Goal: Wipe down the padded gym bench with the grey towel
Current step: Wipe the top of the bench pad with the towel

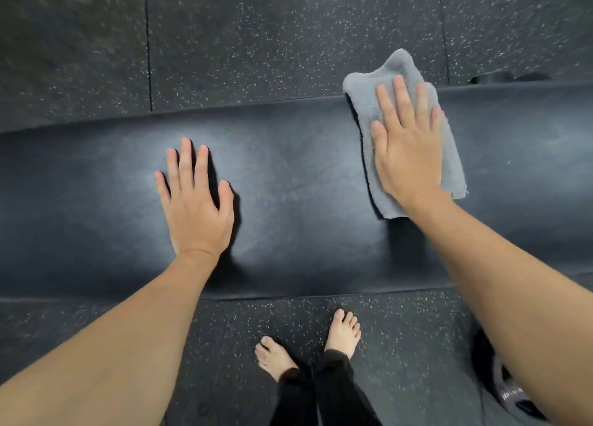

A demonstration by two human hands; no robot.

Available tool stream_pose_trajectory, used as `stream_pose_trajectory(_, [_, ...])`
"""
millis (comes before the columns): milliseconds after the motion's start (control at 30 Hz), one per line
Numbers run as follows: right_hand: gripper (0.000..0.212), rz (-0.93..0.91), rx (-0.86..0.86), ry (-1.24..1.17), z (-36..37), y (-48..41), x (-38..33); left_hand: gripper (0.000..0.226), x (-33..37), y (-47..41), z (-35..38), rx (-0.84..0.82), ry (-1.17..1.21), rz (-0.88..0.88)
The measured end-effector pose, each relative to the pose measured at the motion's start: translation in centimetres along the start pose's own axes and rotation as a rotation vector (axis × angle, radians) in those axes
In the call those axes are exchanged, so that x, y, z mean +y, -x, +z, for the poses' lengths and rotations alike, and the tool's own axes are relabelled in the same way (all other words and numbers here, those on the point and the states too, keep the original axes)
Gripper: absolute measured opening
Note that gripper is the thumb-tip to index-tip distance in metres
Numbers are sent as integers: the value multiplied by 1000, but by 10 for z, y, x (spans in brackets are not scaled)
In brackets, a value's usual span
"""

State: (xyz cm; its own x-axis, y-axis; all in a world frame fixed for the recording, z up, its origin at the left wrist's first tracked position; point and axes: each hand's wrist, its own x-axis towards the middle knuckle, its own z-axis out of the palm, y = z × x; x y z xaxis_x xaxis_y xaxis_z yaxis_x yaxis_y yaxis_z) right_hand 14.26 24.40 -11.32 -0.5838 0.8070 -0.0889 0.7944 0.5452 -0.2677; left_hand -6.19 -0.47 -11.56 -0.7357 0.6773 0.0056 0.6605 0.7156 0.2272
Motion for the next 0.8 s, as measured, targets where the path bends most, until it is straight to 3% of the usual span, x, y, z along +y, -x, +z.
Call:
stream_pose_trajectory(133, [56, 23, -16, 16, 5, 60, -20, 63, 1, 1, -2, -3, -9, 5])
stream_pose_trajectory(367, [58, -141, -100, 105, 22, 174, -32, 60, 11, 4, -6, -16, -79, 0])
stream_pose_trajectory(433, [58, -186, -99, 135, 21, 178, -25, 54, 39, 5, -8, 9, -61, 22])
stream_pose_trajectory(533, [55, -235, -115, 127, 13, 179, -10, 47, 105, 12, -9, -16, 145, 164])
stream_pose_trajectory(667, [55, -96, -42, 117, -4, 168, 55, 46, 181, 4, 2, -66, 256, 182])
stream_pose_trajectory(800, [57, 99, -31, 82, -33, 149, 141, 59, 238, 12, 40, -182, 89, 35])
